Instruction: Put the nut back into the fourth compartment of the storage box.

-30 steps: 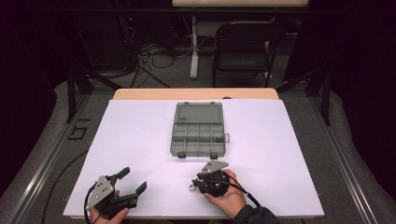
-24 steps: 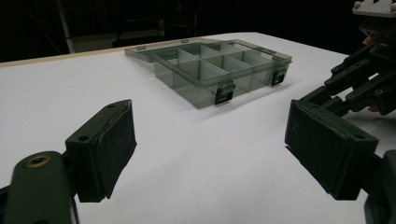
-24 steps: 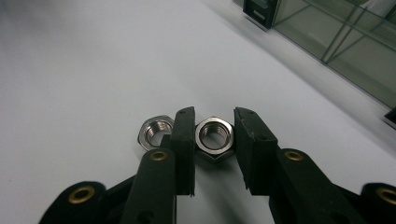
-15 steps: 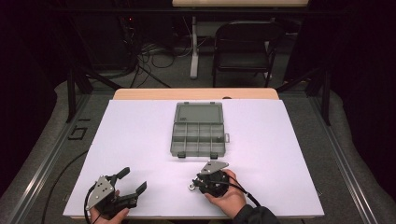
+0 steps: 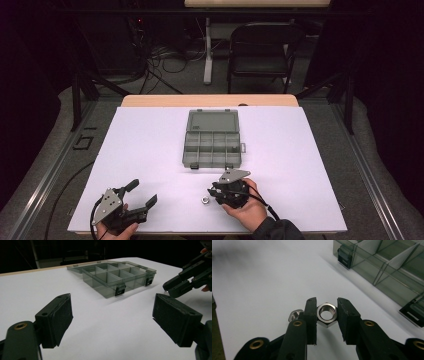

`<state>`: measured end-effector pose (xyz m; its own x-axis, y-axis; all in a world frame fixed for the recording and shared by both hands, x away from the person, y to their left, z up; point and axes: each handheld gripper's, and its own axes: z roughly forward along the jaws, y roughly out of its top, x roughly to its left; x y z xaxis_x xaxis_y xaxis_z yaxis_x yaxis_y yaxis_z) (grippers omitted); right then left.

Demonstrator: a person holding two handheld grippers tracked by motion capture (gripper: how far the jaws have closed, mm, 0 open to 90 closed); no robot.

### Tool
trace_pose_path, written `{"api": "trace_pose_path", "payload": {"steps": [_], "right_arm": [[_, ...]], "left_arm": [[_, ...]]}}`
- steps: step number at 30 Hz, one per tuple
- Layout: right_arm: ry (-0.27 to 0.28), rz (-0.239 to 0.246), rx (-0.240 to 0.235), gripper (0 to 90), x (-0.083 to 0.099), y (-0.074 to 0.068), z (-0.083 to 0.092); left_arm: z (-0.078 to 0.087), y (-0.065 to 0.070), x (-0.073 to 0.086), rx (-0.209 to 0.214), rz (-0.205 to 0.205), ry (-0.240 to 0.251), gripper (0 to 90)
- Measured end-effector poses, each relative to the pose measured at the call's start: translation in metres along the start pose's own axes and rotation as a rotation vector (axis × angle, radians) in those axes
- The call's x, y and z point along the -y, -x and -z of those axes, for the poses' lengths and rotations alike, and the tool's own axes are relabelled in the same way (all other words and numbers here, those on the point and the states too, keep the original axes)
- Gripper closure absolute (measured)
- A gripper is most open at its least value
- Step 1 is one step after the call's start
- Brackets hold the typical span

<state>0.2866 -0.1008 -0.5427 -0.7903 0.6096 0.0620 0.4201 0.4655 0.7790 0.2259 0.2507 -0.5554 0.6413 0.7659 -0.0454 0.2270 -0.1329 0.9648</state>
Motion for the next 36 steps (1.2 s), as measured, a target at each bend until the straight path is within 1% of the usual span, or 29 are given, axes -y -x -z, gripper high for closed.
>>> {"api": "trace_pose_path", "payload": {"steps": [4, 9, 10, 12, 13, 15, 17, 18, 19, 22, 23, 27, 36], "right_arm": [[0.016, 0.005, 0.005, 70.2, -0.004, 0.0, 0.005], [0.015, 0.005, 0.003, 70.2, -0.007, 0.001, 0.009], [0.021, 0.005, 0.003, 70.3, -0.007, 0.002, 0.009], [0.016, 0.008, 0.011, 70.3, -0.01, 0.005, 0.012], [0.021, 0.015, 0.019, 70.3, -0.012, 0.009, 0.014], [0.032, 0.005, 0.035, 70.3, -0.017, 0.014, 0.019], [0.032, 0.006, 0.044, 70.3, -0.023, 0.02, 0.025], [0.035, 0.004, 0.048, 70.2, -0.025, 0.023, 0.026], [0.036, -0.001, 0.054, 70.2, -0.028, 0.026, 0.028], [0.049, -0.011, 0.068, 70.2, -0.035, 0.034, 0.033], [0.046, -0.014, 0.076, 70.2, -0.037, 0.036, 0.034], [0.052, -0.03, 0.085, 70.3, -0.043, 0.046, 0.036], [0.036, -0.045, 0.119, 70.3, -0.054, 0.065, 0.036]], "left_arm": [[0.0, 0.0, 0.0, -0.001, -0.004, 0.001, 16.4], [0.0, 0.0, 0.0, -0.001, -0.003, 0.0, 16.4], [0.0, 0.0, 0.0, -0.002, -0.002, 0.0, 16.4], [0.0, 0.0, 0.0, -0.002, -0.002, -0.001, 16.4], [0.0, 0.0, 0.0, -0.002, -0.002, -0.001, 16.4], [0.0, 0.0, 0.0, -0.001, -0.002, -0.001, 16.4], [0.0, 0.0, 0.0, 0.0, -0.003, -0.001, 16.4], [0.0, 0.0, 0.0, -0.005, -0.008, 0.001, 16.4], [0.0, 0.0, 0.0, -0.003, 0.0, 0.001, 16.4], [0.0, 0.0, 0.0, -0.001, -0.003, -0.001, 16.4], [0.0, 0.0, 0.0, -0.002, -0.003, 0.0, 16.4], [0.0, 0.0, 0.0, -0.002, -0.003, -0.001, 16.4], [0.0, 0.0, 0.0, -0.002, -0.002, -0.001, 16.4]]}}
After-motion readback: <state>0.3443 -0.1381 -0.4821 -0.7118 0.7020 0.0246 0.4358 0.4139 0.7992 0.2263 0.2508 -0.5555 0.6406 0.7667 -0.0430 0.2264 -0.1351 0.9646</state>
